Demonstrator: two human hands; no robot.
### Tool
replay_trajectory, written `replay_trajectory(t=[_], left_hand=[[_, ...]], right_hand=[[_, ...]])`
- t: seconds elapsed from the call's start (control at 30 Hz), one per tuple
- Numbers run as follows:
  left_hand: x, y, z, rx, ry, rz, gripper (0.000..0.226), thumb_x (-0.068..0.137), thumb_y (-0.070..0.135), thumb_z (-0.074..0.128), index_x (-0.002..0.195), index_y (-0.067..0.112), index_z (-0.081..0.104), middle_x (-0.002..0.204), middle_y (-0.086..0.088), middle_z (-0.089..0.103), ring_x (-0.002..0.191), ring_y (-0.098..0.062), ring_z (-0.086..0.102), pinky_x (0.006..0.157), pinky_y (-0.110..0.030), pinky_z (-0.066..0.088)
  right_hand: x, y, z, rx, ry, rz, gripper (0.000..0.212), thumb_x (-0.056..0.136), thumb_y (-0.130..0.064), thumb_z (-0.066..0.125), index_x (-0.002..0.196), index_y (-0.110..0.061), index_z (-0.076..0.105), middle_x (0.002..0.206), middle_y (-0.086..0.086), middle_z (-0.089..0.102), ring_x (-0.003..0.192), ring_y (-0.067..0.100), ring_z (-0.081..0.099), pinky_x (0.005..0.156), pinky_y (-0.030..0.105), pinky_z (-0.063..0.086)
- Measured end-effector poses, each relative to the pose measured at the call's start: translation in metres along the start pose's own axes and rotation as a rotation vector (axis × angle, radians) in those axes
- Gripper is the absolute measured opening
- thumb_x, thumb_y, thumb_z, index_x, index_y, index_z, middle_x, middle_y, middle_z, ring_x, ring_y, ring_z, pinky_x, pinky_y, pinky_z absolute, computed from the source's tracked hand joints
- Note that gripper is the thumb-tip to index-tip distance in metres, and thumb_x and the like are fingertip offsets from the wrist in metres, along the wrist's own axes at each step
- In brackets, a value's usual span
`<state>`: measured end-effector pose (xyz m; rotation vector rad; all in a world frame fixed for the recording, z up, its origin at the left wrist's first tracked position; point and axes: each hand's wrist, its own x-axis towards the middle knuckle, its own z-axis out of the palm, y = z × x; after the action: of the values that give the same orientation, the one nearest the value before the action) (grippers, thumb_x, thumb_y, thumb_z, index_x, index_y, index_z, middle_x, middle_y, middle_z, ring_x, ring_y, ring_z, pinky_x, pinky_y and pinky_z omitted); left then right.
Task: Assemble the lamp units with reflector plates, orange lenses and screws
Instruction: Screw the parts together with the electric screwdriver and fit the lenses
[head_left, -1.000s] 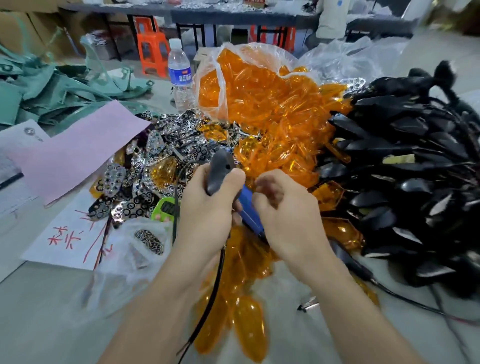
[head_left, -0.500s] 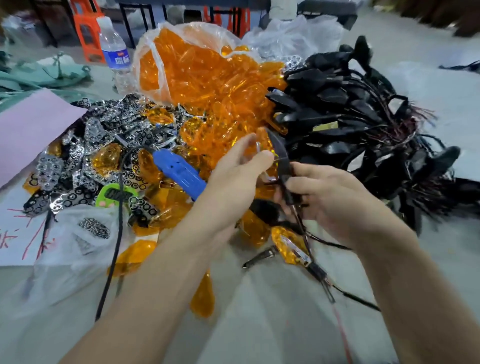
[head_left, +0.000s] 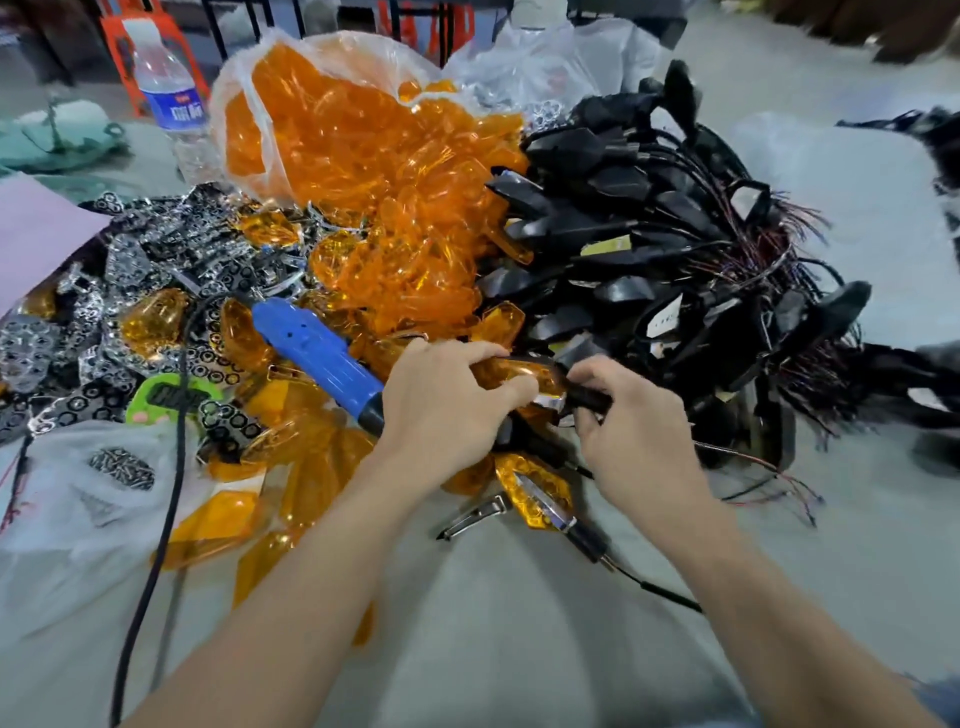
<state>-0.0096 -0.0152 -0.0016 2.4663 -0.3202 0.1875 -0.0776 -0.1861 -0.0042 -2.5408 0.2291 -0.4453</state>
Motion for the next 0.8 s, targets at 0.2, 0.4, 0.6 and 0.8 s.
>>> replay_trajectory(t=[0.2,0.4,0.6,0.8], left_hand=[[0.006,-0.016,0.002,-0.094,-0.141,-0.023,0.035,0.101,0.047,0.054,0.133,0.04,0.065,0.109,0.016,0.059,0.108,-0.011,0.053,0.089,-0.033,0.047],[0.008,-0.025,-0.012,-0.345,0.002,-0.098,0.035,0.104,0.02,0.056,0.129,0.04,0.068,0.106,0.03,0.067,0.094,0.02,0.058,0.066,0.0,0.044],[0.013,-0.039,-0.041,-0.401,0.093,-0.127,0.031,0.098,0.015,0.064,0.11,0.042,0.073,0.098,0.022,0.072,0.082,0.009,0.064,0.055,-0.009,0.048],[0.016,-0.05,-0.059,-0.311,0.084,-0.145,0.029,0.097,0.017,0.064,0.097,0.044,0.074,0.096,0.027,0.068,0.083,0.007,0.063,0.06,-0.014,0.052]], right_hand=[[-0.017,-0.002,0.019,-0.239,0.156,-0.122,0.03,0.077,-0.009,0.084,0.106,-0.013,0.079,0.119,0.004,0.074,0.118,0.033,0.06,0.1,0.051,0.045],[-0.017,-0.003,0.023,-0.089,0.065,-0.013,0.037,0.089,-0.016,0.072,0.126,-0.017,0.071,0.134,0.0,0.066,0.131,0.022,0.049,0.112,0.044,0.036],[-0.008,-0.019,0.025,0.1,0.148,-0.078,0.035,0.089,-0.012,0.067,0.122,-0.024,0.071,0.12,-0.014,0.064,0.119,0.005,0.045,0.101,0.025,0.035],[0.028,-0.052,0.044,0.067,-0.109,-0.092,0.032,0.096,-0.023,0.061,0.126,-0.033,0.068,0.123,-0.012,0.056,0.119,0.016,0.054,0.094,0.025,0.041]])
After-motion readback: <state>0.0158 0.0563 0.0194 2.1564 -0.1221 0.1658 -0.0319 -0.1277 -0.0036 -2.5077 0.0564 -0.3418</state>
